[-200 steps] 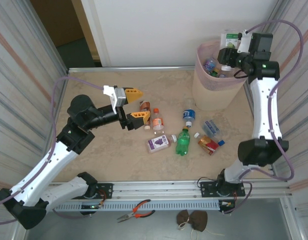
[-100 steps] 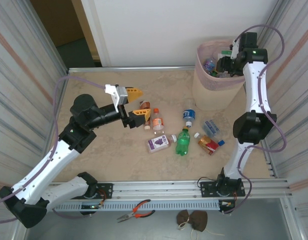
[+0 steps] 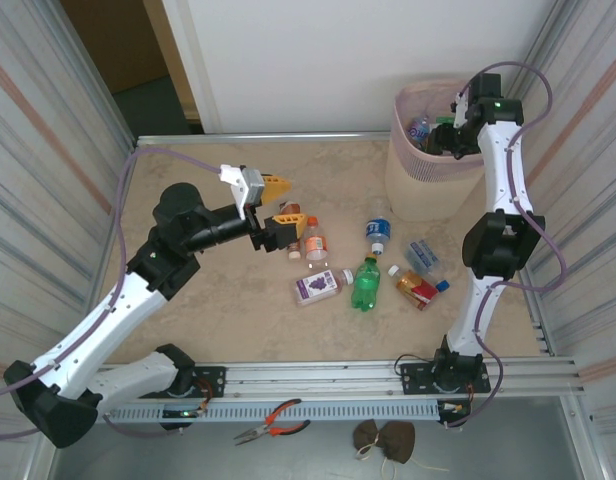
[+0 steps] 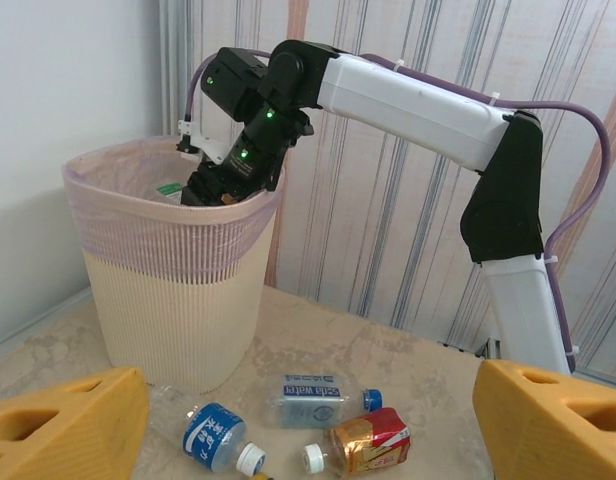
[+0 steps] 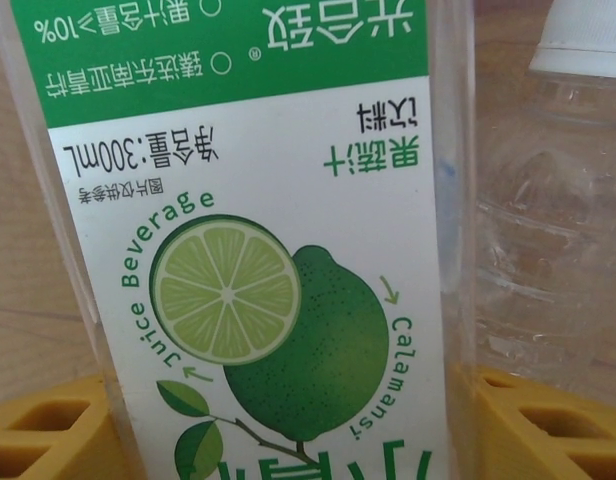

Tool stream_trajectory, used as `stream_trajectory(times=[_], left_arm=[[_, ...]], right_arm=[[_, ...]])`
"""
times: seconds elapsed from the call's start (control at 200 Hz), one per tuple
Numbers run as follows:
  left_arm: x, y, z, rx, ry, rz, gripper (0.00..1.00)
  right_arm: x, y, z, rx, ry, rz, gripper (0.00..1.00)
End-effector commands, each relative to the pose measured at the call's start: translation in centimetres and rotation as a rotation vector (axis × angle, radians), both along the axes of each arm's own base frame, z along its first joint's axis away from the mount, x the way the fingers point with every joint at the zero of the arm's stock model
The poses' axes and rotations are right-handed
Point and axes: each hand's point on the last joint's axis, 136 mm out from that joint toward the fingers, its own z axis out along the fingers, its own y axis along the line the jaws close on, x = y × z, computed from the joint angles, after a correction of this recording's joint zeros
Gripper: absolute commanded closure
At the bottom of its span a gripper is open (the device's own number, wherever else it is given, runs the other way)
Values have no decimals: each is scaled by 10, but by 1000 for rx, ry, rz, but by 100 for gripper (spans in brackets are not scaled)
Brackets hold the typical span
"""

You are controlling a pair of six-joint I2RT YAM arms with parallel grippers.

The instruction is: Put the plastic bottles in the bin

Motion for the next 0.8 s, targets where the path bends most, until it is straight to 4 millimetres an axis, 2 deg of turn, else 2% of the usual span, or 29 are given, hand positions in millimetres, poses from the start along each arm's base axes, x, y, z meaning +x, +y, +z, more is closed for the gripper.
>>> stream_trajectory(times=[0.0,0.2,0.351,0.456,0.586,0.731,0.792], left_arm=[[9,4,5,-20,17,34,15],[19,3,-2,-5,69,64,16],[25,5,-11,14,109,100,15],[38,10,-18,33,170,176,15],[60,19,-41,87,300,298,16],[83,31,-81,174,481,447,18],[91,38,-98,205,547,516,16]], right_arm=[[-8,0,21,-23,-27,-3,27],[-13,1,47,-37,-80,-4,19],[-20,4,73,-45,-140,-4,18],[-26,5,93,-44,-189,-12,18],[-37,12,117,-34,-246,-9,18],[-52,21,141,-32,-308,-2,18],[-60,26,150,-30,-332,6,18]])
